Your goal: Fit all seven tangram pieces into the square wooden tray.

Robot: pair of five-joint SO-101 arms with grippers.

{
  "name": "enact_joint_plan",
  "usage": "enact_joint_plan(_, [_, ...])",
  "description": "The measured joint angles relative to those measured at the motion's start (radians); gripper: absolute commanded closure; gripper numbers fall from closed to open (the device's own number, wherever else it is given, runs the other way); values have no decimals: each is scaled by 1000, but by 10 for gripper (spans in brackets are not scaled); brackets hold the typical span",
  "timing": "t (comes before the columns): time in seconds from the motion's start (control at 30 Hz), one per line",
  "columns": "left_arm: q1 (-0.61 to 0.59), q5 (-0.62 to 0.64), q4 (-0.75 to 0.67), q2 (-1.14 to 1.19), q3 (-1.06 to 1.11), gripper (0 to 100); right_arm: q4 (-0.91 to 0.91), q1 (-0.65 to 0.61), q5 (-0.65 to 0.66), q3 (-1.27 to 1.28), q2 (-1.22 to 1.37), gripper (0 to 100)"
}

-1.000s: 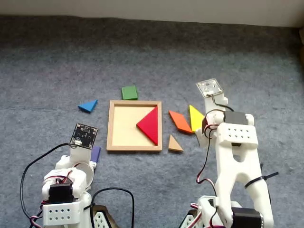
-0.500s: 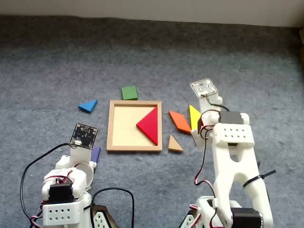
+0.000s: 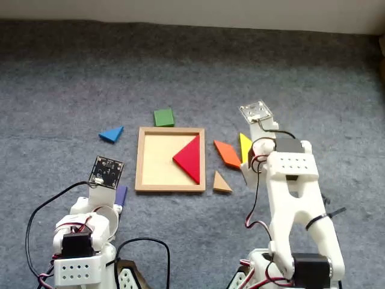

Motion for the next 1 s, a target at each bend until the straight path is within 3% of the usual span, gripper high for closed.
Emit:
enact_joint_plan(0.5, [0, 0, 0, 0, 0, 994, -2, -64, 0, -318, 341, 635])
enact_joint_plan(0.8, [0, 0, 0, 0, 0, 994, -124, -91, -44, -431, 563, 639])
enact_joint_plan(0.87, [0, 0, 0, 0, 0, 994, -127, -86, -46, -470, 605, 668])
enact_joint_plan(1.0, [0, 0, 0, 0, 0, 994, -130, -68, -48, -502, 667, 829])
